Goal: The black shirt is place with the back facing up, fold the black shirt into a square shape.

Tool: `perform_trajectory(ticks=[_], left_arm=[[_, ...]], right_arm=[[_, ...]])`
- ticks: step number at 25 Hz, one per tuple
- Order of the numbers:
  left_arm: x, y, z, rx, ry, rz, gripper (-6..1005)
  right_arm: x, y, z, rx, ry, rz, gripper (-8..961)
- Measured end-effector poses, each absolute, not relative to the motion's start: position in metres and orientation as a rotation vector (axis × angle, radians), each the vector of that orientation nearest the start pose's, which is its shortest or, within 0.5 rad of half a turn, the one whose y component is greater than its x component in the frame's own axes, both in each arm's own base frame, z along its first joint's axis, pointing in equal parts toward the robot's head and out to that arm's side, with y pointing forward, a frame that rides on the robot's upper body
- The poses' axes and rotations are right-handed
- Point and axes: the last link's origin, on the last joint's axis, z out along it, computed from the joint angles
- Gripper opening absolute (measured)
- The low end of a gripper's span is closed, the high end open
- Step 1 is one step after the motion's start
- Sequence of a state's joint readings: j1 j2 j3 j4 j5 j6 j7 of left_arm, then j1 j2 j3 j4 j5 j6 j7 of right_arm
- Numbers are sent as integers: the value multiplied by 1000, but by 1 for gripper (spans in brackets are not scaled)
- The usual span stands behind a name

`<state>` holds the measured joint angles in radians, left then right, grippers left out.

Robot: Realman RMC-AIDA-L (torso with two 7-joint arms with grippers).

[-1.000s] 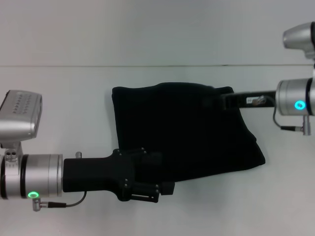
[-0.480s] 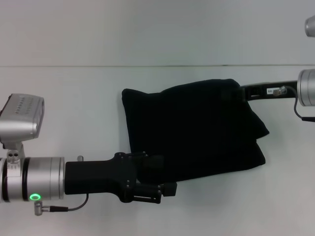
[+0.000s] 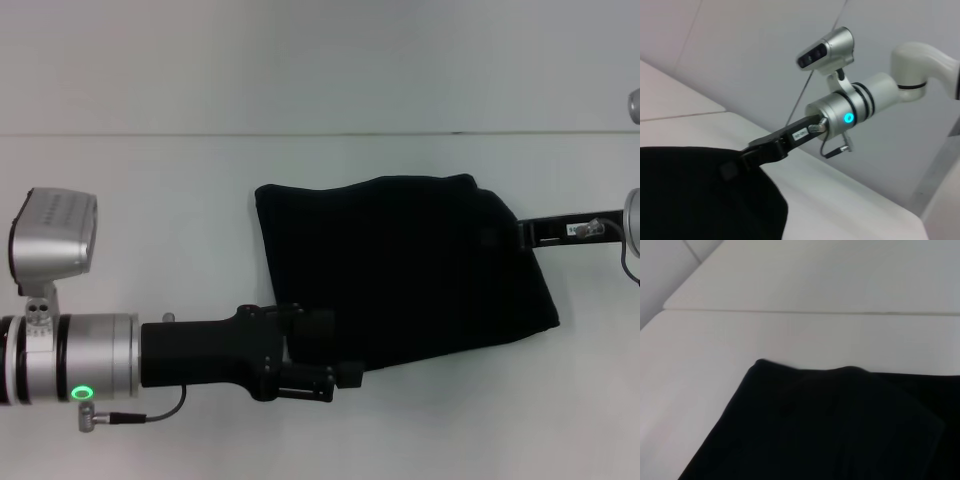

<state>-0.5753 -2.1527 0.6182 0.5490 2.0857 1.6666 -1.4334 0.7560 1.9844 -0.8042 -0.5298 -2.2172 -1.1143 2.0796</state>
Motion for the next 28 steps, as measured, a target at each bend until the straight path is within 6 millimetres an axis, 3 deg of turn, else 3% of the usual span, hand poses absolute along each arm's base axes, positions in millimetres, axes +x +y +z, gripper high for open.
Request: perform_trajectory(ticks=[5,10,15,19,21,28], left_arm=[[-235,311,-46,-2832,-828,-885,932],[-235,323,-46,-2780,-862,-852,932],[-233,329,-43,-2764,-849,-852,932],[-233,333,-42,-2741,-845,-851,932],[-234,336,-41,-2730,-844,-840,931],[-232,342,-41,-2722,-828,-817,931]], right_arm=[[262,418,5,-2360,1312,295,61],[261,421,11,-2331,1320,317,126],[267,430,31,-2232,1381,353,331],[260,438,37,-2203,1418,362,523],[254,443,34,-2195,1437,370,624],[242,450,5,-2202,1439,312,749]])
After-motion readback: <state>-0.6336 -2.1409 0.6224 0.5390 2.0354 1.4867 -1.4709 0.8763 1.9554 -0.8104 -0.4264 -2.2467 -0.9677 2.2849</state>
